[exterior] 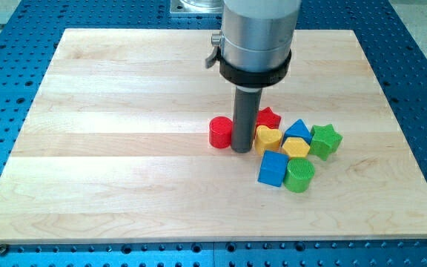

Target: Move the red blocks to the center

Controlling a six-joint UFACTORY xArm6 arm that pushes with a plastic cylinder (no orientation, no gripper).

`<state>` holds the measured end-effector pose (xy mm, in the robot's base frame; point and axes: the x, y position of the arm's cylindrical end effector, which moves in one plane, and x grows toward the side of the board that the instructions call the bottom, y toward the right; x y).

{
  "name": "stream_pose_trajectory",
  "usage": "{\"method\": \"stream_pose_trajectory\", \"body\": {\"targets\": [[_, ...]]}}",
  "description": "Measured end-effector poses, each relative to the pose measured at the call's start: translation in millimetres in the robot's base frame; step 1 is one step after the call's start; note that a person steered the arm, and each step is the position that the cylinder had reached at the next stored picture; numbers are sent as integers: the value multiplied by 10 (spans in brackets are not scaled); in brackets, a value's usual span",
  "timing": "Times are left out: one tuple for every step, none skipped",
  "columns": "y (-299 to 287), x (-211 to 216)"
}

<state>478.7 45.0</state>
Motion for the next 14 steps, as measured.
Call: {"method": "stream_pose_trajectory", "body": {"targets": [[0,-228],[0,-465],[266,-907],[959,-794],[1235,-270],[1191,-187],[897,-407],[378,-296],[106,-264],[279,69],[92,261],[-198,156],[-421,-53],[-125,-77]]}}
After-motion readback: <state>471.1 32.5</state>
